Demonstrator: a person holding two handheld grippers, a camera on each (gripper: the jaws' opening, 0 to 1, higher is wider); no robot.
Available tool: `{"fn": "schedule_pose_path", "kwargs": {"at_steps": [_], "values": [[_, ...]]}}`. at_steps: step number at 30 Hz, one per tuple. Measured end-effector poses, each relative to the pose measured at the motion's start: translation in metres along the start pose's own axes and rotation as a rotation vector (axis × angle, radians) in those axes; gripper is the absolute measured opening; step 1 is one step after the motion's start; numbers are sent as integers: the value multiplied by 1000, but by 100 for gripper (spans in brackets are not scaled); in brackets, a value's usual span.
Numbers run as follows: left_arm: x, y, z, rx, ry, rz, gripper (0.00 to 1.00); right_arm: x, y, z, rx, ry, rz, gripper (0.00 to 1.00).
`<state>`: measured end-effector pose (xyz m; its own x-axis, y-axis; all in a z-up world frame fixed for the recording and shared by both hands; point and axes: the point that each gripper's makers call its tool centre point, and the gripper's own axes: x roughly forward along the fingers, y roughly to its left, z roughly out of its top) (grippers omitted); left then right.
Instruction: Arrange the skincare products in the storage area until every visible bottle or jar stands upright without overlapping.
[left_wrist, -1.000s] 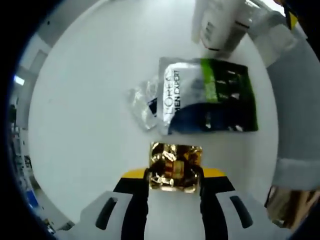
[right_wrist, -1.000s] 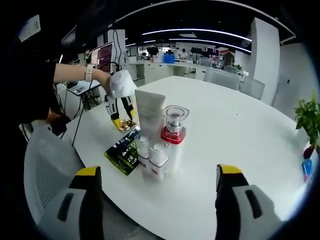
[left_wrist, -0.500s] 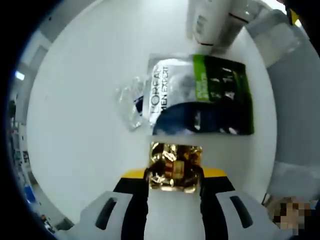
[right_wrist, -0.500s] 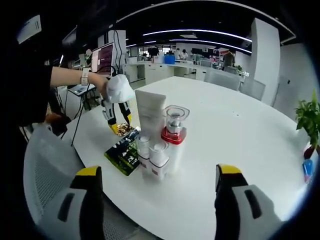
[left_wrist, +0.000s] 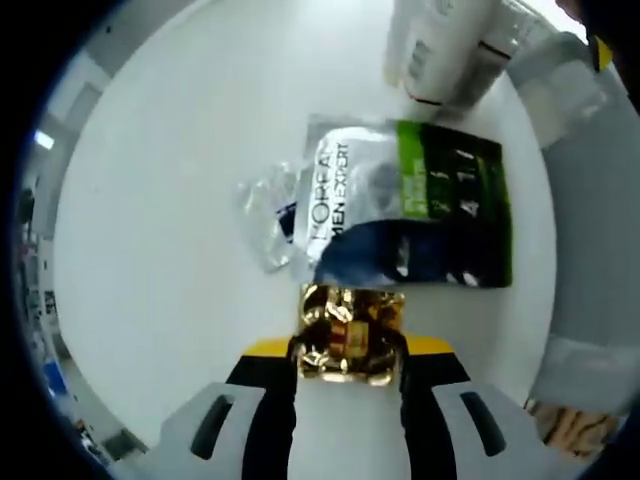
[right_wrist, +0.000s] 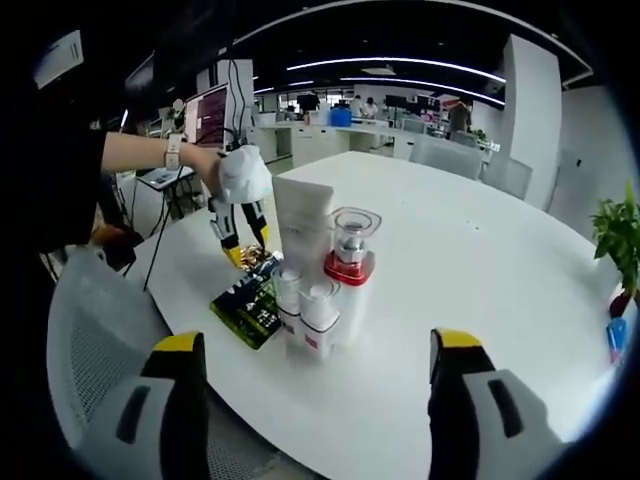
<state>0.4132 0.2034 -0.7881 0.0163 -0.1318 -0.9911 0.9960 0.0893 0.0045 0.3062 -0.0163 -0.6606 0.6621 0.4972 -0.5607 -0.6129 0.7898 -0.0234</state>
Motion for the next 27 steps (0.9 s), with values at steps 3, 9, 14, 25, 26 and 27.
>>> {"fn": "schedule_pose_path", "kwargs": {"at_steps": [3,9,14,25,26,27], "values": [[0,0,-1,25,3,-13,37,0,1,0,2,0,2,93],[-1,0,0,-6,-5,-39,37,0,2,-2,3,2,4,93],[0,-2,0,16,6,-14,37,-1,2,-3,4,5,2,93],[0,-4,0,8,2,-20,42,-2,4,-6,-8,15,4,92],[0,-5,0,8,3,-22,43,-2,4,-6,-6,14,5,92],[0,-5,0,10,3,-23,43,-2,4,-5,-6,15,7,92]]}}
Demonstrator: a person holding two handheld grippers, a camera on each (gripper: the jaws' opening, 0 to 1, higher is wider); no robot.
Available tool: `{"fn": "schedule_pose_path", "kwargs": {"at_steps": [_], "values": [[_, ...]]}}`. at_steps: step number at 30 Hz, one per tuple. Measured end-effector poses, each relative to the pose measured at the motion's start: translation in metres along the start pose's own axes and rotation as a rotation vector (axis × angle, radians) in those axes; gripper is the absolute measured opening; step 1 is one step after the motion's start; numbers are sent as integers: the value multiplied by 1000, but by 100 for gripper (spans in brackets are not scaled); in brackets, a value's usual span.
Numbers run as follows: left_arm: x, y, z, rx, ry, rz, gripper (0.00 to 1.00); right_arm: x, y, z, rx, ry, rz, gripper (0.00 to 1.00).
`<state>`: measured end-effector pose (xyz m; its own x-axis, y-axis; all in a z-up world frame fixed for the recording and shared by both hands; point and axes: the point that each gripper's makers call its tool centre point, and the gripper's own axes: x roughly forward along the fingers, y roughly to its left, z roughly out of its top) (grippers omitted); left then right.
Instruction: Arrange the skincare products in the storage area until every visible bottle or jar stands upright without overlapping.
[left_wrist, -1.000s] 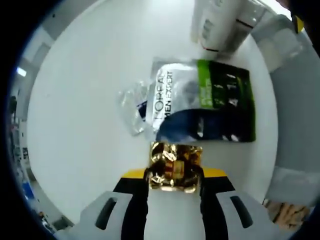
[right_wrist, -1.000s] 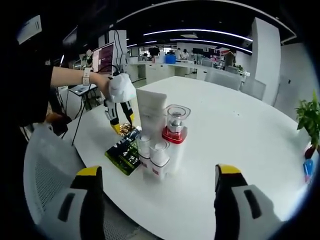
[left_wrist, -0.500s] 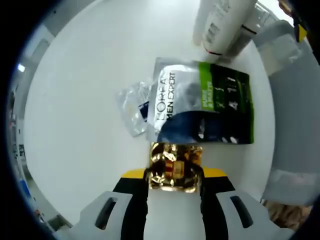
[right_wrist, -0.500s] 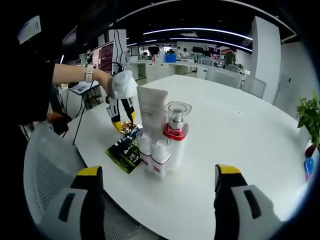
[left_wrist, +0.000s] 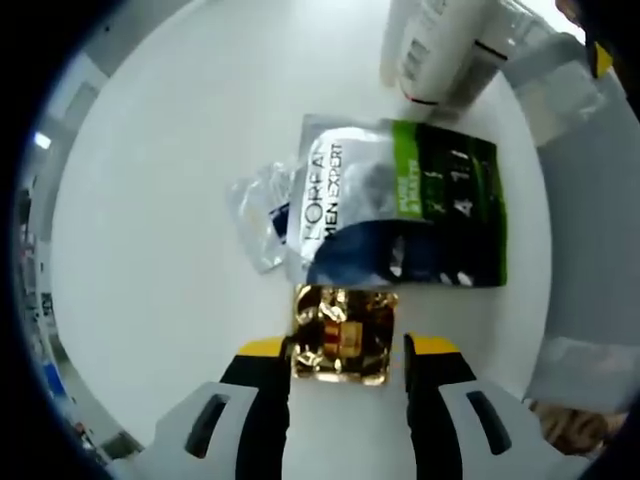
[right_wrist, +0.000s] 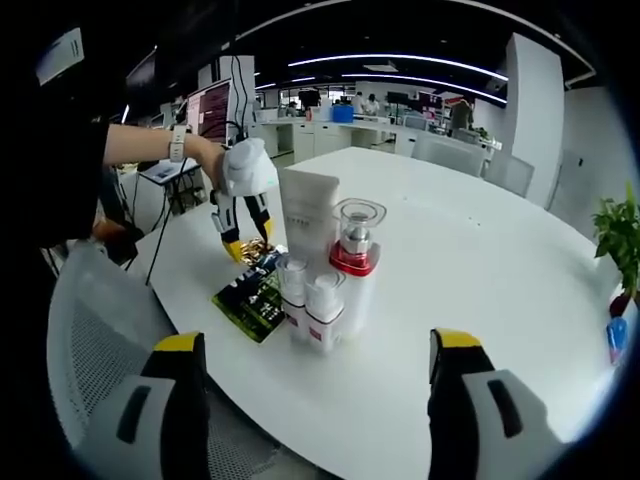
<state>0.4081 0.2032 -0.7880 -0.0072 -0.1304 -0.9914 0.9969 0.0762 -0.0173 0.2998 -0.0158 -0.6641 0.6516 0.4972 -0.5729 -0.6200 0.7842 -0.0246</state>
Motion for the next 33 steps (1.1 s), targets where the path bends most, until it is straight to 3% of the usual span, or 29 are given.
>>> {"fn": "schedule_pose_path", "kwargs": {"at_steps": [11,24,33], "values": [[-1,4,2,-18,-33,-17,44,-1,0,1,-7,2,-1,92],[-2,2,2,-22,-24,-39,56,-3,1,1,-3,0,-4,93],[-14,-4,2,-50,-74,-20,62,-3,3,4,-16,-4,1,93]]}}
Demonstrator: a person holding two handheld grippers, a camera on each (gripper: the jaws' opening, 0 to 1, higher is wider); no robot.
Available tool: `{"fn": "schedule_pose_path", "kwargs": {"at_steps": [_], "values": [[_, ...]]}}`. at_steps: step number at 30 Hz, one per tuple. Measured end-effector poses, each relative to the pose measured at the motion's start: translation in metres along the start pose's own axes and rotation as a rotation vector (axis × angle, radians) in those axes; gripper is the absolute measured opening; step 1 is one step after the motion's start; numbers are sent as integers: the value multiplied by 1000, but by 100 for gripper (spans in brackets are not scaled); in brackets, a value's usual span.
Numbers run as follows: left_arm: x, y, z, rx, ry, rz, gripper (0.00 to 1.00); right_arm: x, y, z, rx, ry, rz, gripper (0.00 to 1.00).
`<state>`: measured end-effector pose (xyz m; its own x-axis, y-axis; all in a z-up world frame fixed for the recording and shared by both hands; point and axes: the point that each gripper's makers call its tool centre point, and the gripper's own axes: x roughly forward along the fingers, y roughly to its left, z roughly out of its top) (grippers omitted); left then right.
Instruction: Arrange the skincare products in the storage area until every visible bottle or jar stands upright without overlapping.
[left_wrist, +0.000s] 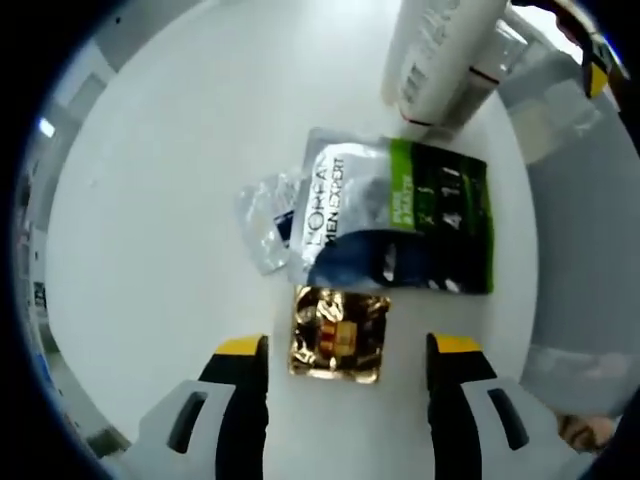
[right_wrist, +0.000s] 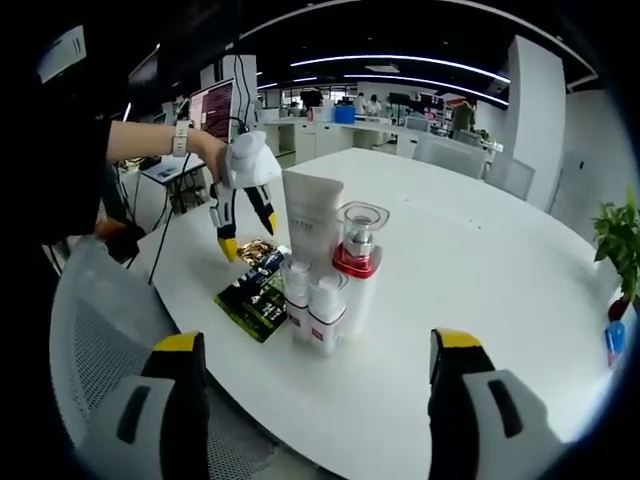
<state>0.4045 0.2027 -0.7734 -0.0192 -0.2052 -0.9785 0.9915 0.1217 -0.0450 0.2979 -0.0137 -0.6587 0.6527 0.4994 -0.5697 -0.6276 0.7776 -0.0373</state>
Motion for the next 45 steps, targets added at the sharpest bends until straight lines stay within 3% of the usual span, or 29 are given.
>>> {"fn": "schedule_pose_path", "kwargs": {"at_steps": [5,14,20,24,28,35,45], "values": [[-8,-7,-1,-30,-33,8,67,0,0,4,-13,-6,4,93],[-21,-18,9,-141,-193,60,77,1,0,11,-24,-21,4,95],[-27,-26,8,-195,-267,114,80,1,-1,13,-41,-21,9,95],[-32,-34,13,-239,-356,133,94,2,-4,16,-44,-30,8,95],[-37,-39,9,-259,-371,169,93,3,-3,16,-49,-26,12,96],[-47,-44,11,-327,-459,217,97,5,0,18,-53,-34,18,96],[-78,-51,10,-397,-561,351,97,3,2,18,-59,-39,17,99]]}}
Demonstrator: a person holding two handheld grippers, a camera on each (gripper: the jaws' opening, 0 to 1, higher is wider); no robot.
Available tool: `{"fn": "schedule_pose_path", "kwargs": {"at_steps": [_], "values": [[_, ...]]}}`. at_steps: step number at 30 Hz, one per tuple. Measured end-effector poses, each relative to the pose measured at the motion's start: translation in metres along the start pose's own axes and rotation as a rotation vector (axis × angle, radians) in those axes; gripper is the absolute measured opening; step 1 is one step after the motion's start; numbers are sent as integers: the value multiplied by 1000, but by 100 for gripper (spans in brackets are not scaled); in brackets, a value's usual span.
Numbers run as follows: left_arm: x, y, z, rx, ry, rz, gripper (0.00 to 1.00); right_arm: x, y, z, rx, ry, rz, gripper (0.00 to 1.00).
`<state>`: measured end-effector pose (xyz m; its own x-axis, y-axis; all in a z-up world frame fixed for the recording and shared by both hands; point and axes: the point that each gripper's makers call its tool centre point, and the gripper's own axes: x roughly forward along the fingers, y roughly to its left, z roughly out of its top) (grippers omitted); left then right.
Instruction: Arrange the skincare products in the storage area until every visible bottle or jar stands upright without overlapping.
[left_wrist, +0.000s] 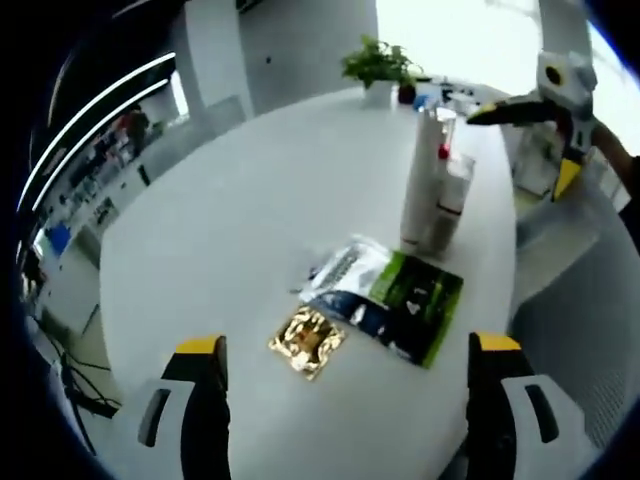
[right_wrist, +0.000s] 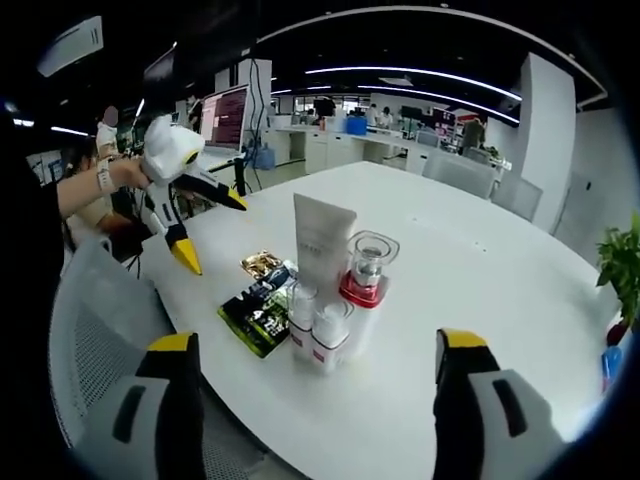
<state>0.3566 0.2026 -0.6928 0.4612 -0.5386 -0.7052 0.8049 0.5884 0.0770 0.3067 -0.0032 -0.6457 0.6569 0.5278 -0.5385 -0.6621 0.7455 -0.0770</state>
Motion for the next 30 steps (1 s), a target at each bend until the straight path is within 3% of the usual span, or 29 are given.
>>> {"fn": "schedule_pose_path", "kwargs": {"at_steps": [8,18,30], "values": [[-17,-9,0,-28,-49,45,97,-5,0,2,-15,-13,-8,99],[-27,-17,-8,-43,-53,71,97,-9,2,1,-30,-7,-16,100],[-36,-19,-6,-61,-86,90,97,-4,9,-2,-26,4,12,100]]}}
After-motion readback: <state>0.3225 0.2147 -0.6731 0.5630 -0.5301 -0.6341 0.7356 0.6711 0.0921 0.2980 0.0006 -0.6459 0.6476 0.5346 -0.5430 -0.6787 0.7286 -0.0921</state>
